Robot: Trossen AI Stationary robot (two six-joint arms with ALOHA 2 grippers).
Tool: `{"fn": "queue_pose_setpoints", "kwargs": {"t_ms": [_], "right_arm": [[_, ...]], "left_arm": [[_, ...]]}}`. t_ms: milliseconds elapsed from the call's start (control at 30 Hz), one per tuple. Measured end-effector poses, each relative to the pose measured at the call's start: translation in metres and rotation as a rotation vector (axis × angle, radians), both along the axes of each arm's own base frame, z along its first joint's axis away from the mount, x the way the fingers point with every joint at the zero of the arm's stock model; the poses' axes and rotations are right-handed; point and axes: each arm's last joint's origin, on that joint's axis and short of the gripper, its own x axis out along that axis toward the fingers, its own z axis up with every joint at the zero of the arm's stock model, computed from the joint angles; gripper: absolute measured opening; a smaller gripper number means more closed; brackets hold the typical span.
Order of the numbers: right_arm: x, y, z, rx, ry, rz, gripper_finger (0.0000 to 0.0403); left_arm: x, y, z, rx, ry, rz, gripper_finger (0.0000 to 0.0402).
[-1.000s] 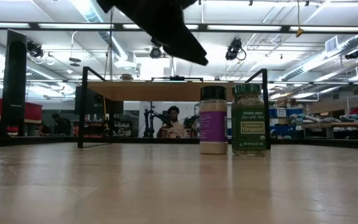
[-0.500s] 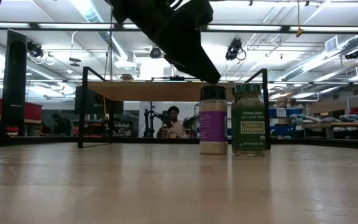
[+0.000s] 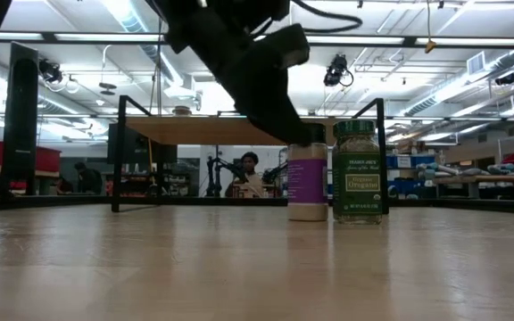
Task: Shelf spices
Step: Put the purple seasoning bottle on the shelf
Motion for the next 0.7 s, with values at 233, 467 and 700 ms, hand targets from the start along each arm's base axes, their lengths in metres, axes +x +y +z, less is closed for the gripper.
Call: {"fn": "queue_pose_setpoints", "kwargs": {"t_ms": [233,467,700], "right_arm": [[0.0000,0.0000,0.0000,0.000,0.000,0.000,0.0000],[0.0000,0.0000,0.0000,0.000,0.000,0.000,0.0000],[0.0000,0.0000,-0.0003,-0.002,0.003,0.000,0.0000]], "left_arm": [[0.0037,0.0011,-0.0003,0.013,-0.035,0.031,0.0319],[0.0055,0.0037,-0.0035,0.014,-0.035,0.047,0.0277],[0.0053,0.0039,-0.0058,-0.002,-0.022,0.064,0.0220]]}}
